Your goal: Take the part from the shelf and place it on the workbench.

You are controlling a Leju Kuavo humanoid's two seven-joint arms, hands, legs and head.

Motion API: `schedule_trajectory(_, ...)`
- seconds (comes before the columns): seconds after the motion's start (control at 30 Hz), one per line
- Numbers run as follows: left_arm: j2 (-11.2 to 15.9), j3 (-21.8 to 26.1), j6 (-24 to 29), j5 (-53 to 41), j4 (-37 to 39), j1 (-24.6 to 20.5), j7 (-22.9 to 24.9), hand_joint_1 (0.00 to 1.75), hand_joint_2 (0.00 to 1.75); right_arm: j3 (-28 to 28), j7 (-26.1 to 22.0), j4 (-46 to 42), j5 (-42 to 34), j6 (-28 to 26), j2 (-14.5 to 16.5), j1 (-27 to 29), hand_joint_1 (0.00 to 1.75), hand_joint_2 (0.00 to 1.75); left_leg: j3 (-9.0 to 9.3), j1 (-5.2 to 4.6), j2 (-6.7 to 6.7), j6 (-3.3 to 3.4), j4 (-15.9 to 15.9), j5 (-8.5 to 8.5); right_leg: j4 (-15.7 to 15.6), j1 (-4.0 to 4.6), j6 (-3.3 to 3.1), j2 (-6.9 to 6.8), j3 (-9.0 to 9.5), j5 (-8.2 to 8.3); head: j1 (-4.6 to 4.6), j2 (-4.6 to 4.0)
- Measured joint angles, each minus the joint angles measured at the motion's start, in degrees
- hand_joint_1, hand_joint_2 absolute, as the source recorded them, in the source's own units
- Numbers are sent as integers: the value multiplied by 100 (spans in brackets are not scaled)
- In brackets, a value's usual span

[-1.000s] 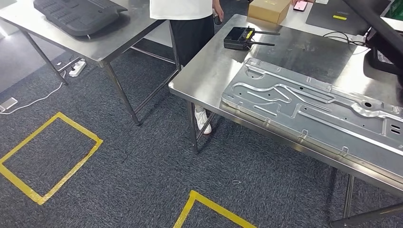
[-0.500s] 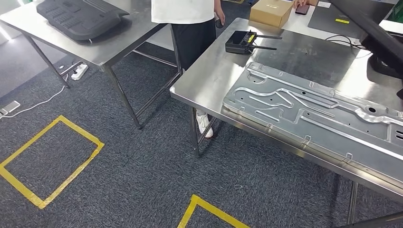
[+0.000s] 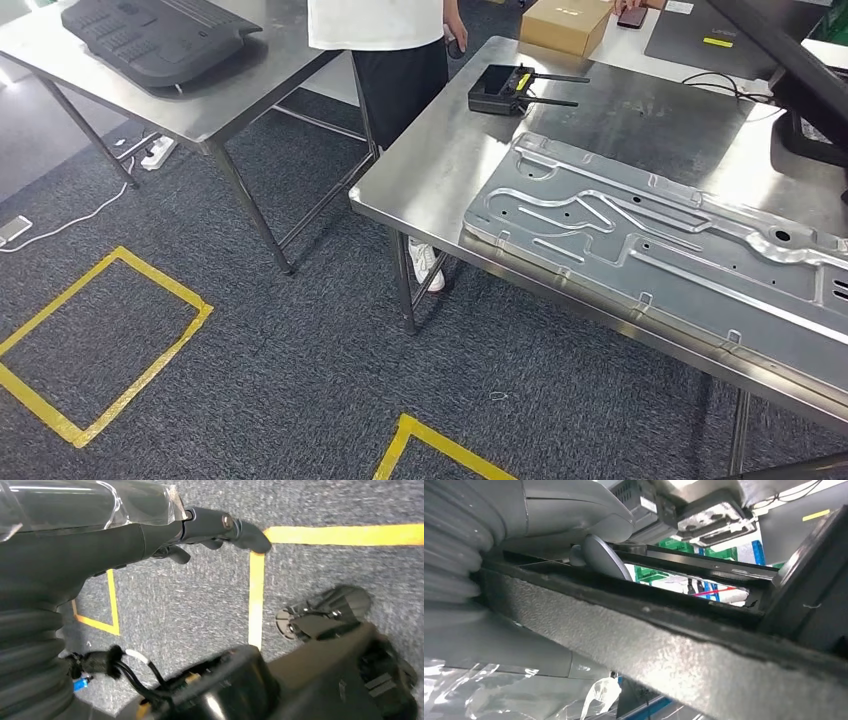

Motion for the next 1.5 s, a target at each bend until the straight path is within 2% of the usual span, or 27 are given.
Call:
schedule_trajectory(0.1,-3,2,-1,2,0,0,-7,0,175,1,-2,1,-3,-4,-42,0,175,175,103,19,2,28,-156,54,107,-16,78,-11,-24,-97,5,0)
schedule_trajectory(0.13,-4,2,0,1,0,0,-9,0,175,0,-3,1,-4,-7,-56,-4,175,175,148,35,3,39,-212,75,343,-13,89,-14,-122,-226,8,0)
schedule_trajectory(0.2,-5,2,3,1,0,7,-14,0,175,4,-7,1,-11,-11,-62,-8,175,175,196,53,3,68,-243,74,1139,-18,112,-14,-512,-567,11,0)
schedule_trajectory(0.27,-7,2,6,2,0,15,-14,0,175,13,-4,1,-16,-13,-65,0,175,175,233,60,-5,66,-235,39,1691,-38,164,-15,-853,-667,13,0)
schedule_trajectory(0.3,-7,2,5,2,0,18,-14,0,175,16,-2,1,-16,-13,-65,3,175,175,256,69,-9,53,-223,11,1640,-55,194,-19,-875,-547,13,0)
schedule_trajectory(0.33,-7,2,6,2,0,21,-14,0,175,17,0,1,-16,-13,-65,4,175,175,282,84,-14,28,-200,-26,1354,-74,227,-26,-776,-330,13,0)
schedule_trajectory(0.37,-6,2,6,2,0,23,-14,0,175,18,0,1,-16,-13,-63,3,175,175,305,98,-19,-9,-163,-75,917,-100,268,-44,-594,-79,13,0)
schedule_trajectory(0.4,0,2,6,2,1,23,-14,0,175,21,0,2,-16,-13,-54,-4,175,175,312,94,-20,-52,-114,-134,519,-111,301,-53,-414,92,13,0)
schedule_trajectory(0.43,6,1,6,2,2,19,-13,0,175,25,-2,1,-18,-14,-55,-10,175,175,311,88,-20,-89,-66,-190,236,-120,291,-50,-283,187,9,0)
schedule_trajectory(0.47,12,1,5,2,3,17,-11,0,175,29,-3,1,-19,-14,-55,-12,175,175,306,75,-20,-115,-32,-235,100,-122,263,-43,-221,201,6,0)
schedule_trajectory(0.53,16,0,5,1,4,15,-5,0,175,35,-2,2,-20,-15,-68,-12,175,175,299,70,-17,-140,-8,-280,97,-109,152,-10,-224,150,-2,0)
schedule_trajectory(0.6,17,0,4,2,3,15,-3,0,175,36,2,4,-18,-15,-78,-18,175,175,250,90,-15,-182,141,-380,101,-105,83,-9,-215,130,-3,0)
schedule_trajectory(0.67,17,1,1,5,2,1,-9,0,175,36,-2,5,-19,-17,-89,-37,175,175,-35,110,-13,-245,752,-671,96,-104,31,-19,-190,114,-4,0)
schedule_trajectory(0.73,17,3,-10,9,2,-55,-19,0,175,46,-2,5,-19,-21,-89,-59,175,175,-498,115,-12,-278,1626,-984,96,-98,3,-33,-173,95,-4,0)
schedule_trajectory(0.77,17,4,-16,9,2,-86,-22,0,175,56,-1,5,-19,-23,-89,-65,175,175,-656,114,-12,-274,1888,-1026,96,-94,-6,-36,-161,84,-3,0)
schedule_trajectory(0.8,17,4,-20,8,2,-105,-21,0,175,69,-2,5,-19,-25,-89,-71,175,175,-701,112,-12,-256,1915,-951,96,-89,-11,-36,-143,72,-3,0)
schedule_trajectory(0.83,17,4,-20,6,2,-105,-19,0,175,81,-3,5,-19,-27,-89,-77,175,175,-625,108,-13,-225,1682,-765,96,-84,-11,-30,-123,60,-3,0)
schedule_trajectory(0.9,18,3,-31,2,3,-69,-11,0,175,95,-4,5,-19,-29,-89,-103,175,175,-290,79,-17,-126,793,-287,92,-77,-5,-14,-91,40,-5,0)
schedule_trajectory(0.97,20,2,-42,2,4,-27,-8,0,175,108,-2,7,-19,-30,-86,-129,175,175,-65,41,-11,-61,176,-51,87,-63,28,0,-91,28,-5,0)
schedule_trajectory(1.07,22,2,-43,2,3,-8,-7,0,175,117,1,10,-20,-31,-85,-148,175,175,-7,28,-3,-33,22,-32,57,-77,125,-1,-79,21,-3,0)
schedule_trajectory(1.13,21,2,-43,2,2,-10,-6,0,175,117,-3,11,-20,-31,-86,-161,175,175,59,50,-2,-3,-72,6,253,-86,158,-15,-149,-113,-1,0)
schedule_trajectory(1.23,20,2,-43,2,2,-5,-6,0,175,127,-8,12,-20,-32,-84,-179,175,175,108,51,-1,34,-106,8,1336,-65,180,-21,-675,-612,2,0)
schedule_trajectory(1.27,20,2,-43,2,2,-3,-5,0,175,139,-6,13,-21,-33,-82,-178,175,175,121,45,-1,40,-104,-4,1631,-61,193,-20,-839,-687,2,0)
schedule_trajectory(1.3,20,2,-43,2,2,-1,-5,0,175,153,-3,14,-21,-33,-81,-176,175,175,136,40,-1,40,-98,-20,1731,-60,205,-21,-912,-653,2,0)
schedule_trajectory(1.33,20,2,-43,2,2,1,-5,0,175,165,0,16,-21,-33,-81,-177,175,175,160,40,-3,32,-92,-40,1583,-62,213,-25,-862,-503,2,0)
schedule_trajectory(1.43,22,2,-43,2,3,7,-6,0,175,178,-1,21,-20,-36,-79,-183,175,175,229,33,-10,-45,-37,-146,432,-64,218,-54,-322,48,1,0)
schedule_trajectory(1.5,28,2,-43,2,4,6,-5,0,175,190,-6,22,-23,-40,-77,-185,175,175,223,9,-9,-84,2,-203,125,-50,155,-48,-182,91,-3,0)
